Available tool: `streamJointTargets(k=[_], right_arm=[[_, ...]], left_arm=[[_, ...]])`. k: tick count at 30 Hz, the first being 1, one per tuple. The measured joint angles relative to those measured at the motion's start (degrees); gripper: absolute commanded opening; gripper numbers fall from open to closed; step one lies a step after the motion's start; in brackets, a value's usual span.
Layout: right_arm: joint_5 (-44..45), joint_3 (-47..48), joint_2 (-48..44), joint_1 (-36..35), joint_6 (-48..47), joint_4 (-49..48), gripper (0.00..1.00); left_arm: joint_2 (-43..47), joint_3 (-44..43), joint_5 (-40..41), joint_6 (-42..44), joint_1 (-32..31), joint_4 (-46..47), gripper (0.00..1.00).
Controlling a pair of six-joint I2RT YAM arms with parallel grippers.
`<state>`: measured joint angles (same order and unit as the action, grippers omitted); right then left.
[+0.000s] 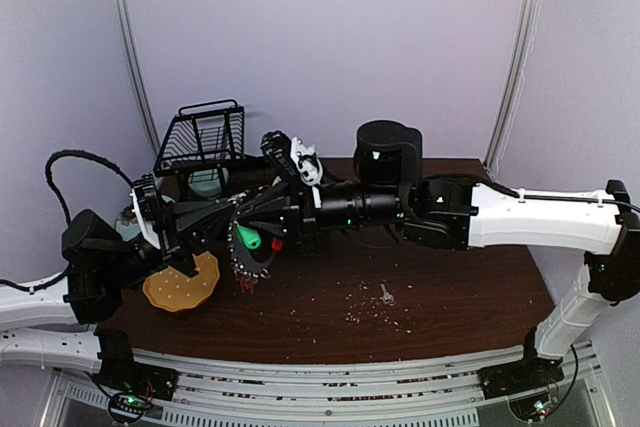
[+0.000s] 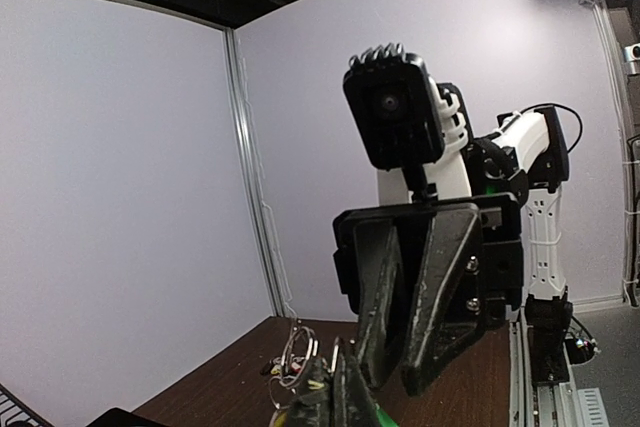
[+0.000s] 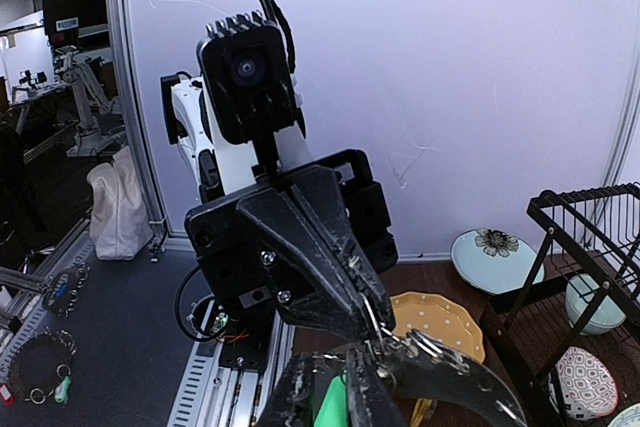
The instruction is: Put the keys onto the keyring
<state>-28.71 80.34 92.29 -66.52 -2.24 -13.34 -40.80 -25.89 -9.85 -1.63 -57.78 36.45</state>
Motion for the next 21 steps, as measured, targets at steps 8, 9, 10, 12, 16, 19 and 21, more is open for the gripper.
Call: streamJointTargets(k=[8, 9, 10, 12, 16, 19, 21], right_arm=[[0.3, 0.0, 0.0, 0.2, 1.0, -0.6, 0.16], [0.2, 0.0, 0.0, 0.3, 1.1, -0.6, 0.17], [0.0, 0.0, 0.0, 0.4, 1.2, -0.6, 0.17], [-0.5, 0.0, 0.0, 0.6, 1.2, -0.6, 0.18], [-1.9, 0.0, -0.3, 0.9, 1.1, -0.6, 0.18], [-1.9, -0.6, -1.3, 1.4, 1.1, -0.6, 0.17], [-1.7, -1.1, -2.3, 1.7, 1.2, -1.0, 0.17]], left_arm=[[0.0, 0.0, 0.3, 0.0, 0.0, 0.0, 0.0], [0.0, 0.0, 0.3, 0.0, 0.0, 0.0, 0.0], [0.0, 0.0, 0.5, 0.0, 0.0, 0.0, 0.0], [0.1, 0.0, 0.7, 0.0, 0.0, 0.0, 0.0], [0.2, 0.0, 0.7, 0.0, 0.0, 0.0, 0.0], [0.4, 0.0, 0.3, 0.0, 0.0, 0.0, 0.0], [0.4, 0.0, 0.1, 0.0, 0.0, 0.0, 0.0]])
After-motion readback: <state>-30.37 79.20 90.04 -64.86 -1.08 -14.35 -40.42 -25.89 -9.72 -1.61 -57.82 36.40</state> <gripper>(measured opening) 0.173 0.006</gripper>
